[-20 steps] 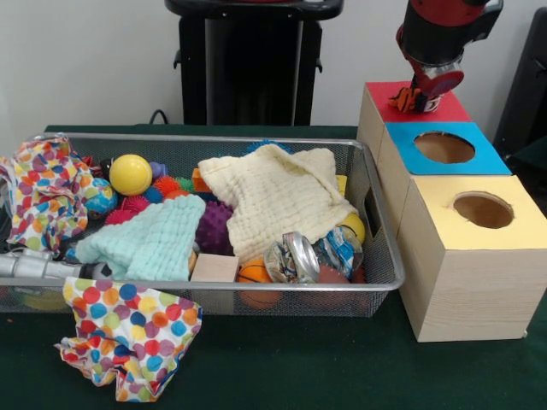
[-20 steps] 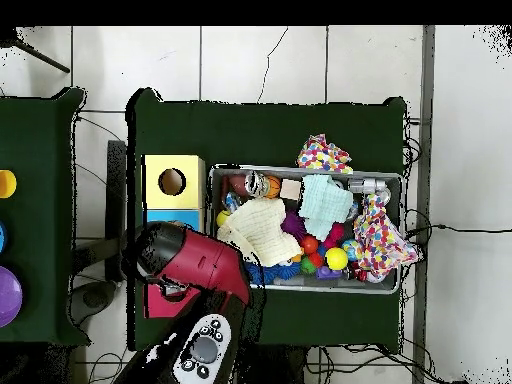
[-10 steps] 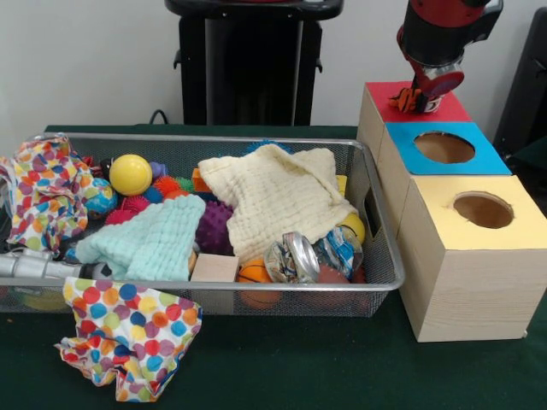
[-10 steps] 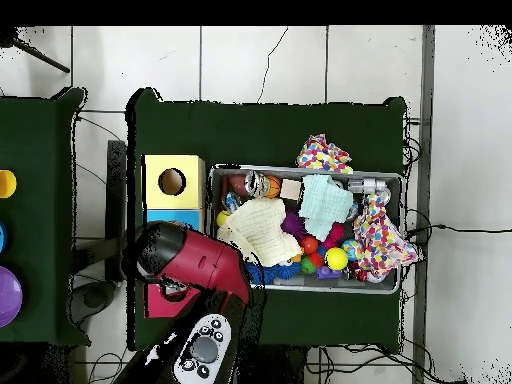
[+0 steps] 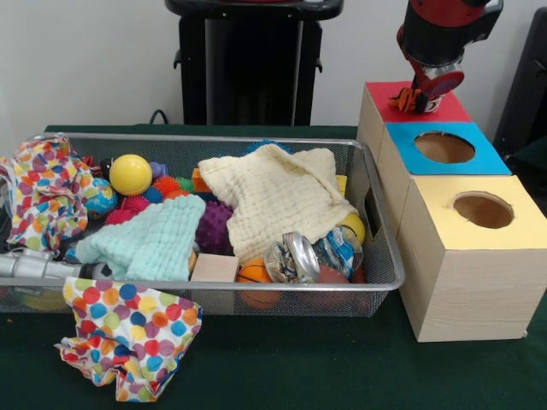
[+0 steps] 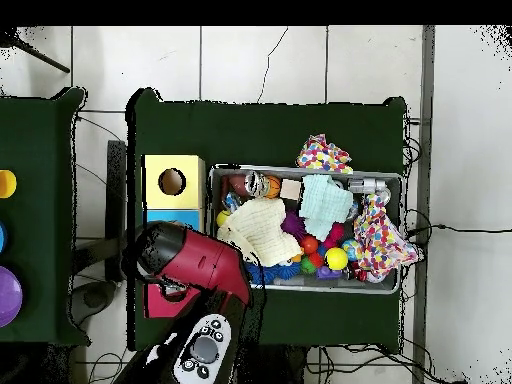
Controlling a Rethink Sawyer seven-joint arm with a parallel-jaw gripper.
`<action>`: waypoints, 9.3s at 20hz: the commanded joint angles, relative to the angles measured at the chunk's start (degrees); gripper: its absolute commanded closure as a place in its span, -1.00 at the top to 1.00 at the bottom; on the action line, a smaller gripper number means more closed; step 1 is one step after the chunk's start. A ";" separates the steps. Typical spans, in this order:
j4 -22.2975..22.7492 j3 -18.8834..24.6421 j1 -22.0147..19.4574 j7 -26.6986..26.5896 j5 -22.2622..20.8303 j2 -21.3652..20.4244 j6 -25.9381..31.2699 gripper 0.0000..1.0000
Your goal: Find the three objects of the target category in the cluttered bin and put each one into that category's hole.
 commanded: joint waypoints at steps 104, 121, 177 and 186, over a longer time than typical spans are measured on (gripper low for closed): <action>2.64 3.67 -1.68 8.33 -0.71 0.57 4.01 -1.00; 4.48 4.70 -4.04 6.75 -0.80 2.65 -0.04 -1.00; 5.09 5.76 -4.32 11.20 -0.26 5.72 -4.82 -1.00; 6.12 5.98 -3.27 12.49 1.28 6.22 -5.92 -1.00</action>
